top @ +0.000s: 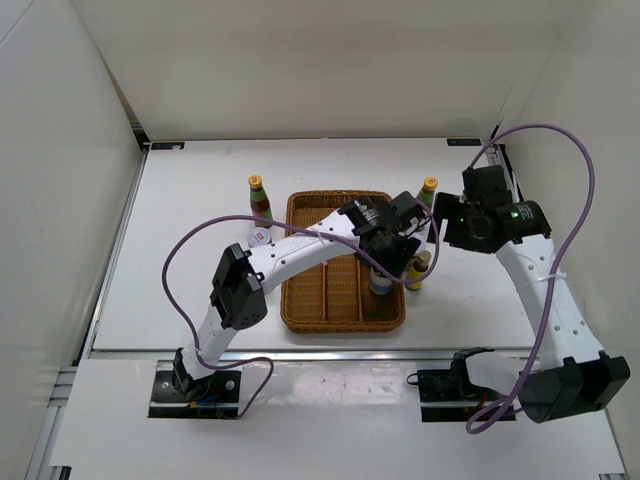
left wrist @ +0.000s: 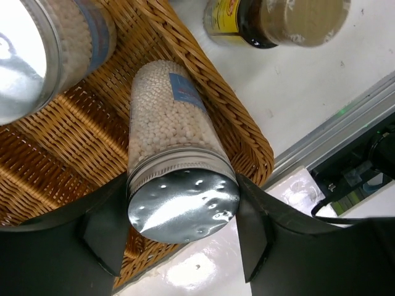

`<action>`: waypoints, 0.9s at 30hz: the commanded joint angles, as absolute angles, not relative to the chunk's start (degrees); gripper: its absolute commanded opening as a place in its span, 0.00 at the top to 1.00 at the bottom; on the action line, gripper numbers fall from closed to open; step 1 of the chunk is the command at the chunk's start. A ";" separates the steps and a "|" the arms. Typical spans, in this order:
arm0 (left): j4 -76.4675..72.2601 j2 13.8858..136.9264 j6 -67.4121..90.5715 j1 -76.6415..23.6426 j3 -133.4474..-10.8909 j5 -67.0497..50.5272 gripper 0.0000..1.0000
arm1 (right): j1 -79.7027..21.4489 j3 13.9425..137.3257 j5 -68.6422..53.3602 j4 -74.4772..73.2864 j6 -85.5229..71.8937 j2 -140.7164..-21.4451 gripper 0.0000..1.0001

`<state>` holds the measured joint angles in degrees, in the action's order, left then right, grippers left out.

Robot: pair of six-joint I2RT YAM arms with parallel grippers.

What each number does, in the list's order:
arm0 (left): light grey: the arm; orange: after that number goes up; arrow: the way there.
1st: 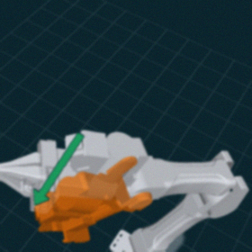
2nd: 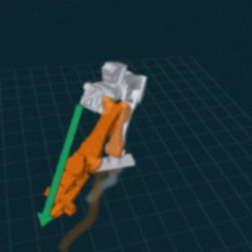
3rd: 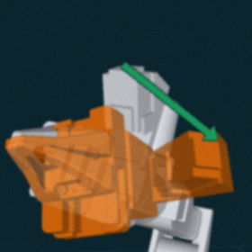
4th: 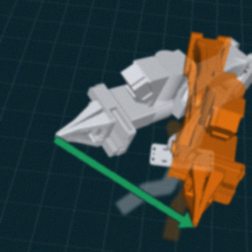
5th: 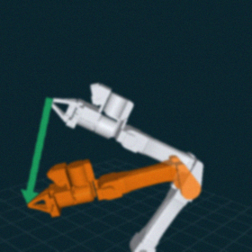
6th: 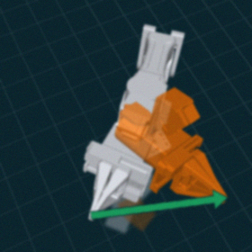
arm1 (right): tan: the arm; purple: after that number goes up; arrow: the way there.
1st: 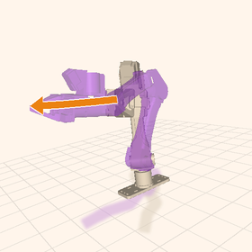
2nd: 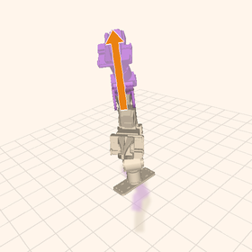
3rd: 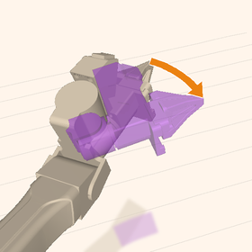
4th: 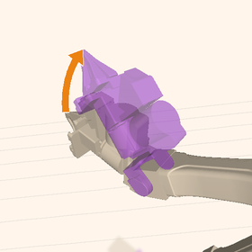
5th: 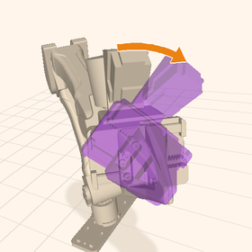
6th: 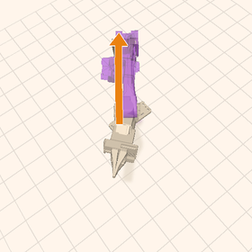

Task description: Organize the condiment bottles

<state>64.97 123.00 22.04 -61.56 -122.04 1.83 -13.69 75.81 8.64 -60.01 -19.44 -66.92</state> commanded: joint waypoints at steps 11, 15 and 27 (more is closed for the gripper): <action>68.20 119.19 20.65 -61.61 -126.64 5.44 0.00 | -15.03 66.45 2.46 -54.85 -22.24 -70.22 0.20; 71.71 114.80 21.18 -61.61 -128.85 11.31 0.00 | -15.56 65.22 1.93 -52.65 -22.85 -70.93 0.21; 72.95 97.22 19.86 -58.27 -132.64 23.54 0.00 | -16.08 63.54 2.46 -49.48 -23.38 -75.23 0.30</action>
<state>72.73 104.33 20.29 -59.81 -131.79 16.56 -15.53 63.07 1.58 -51.59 -22.72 -75.88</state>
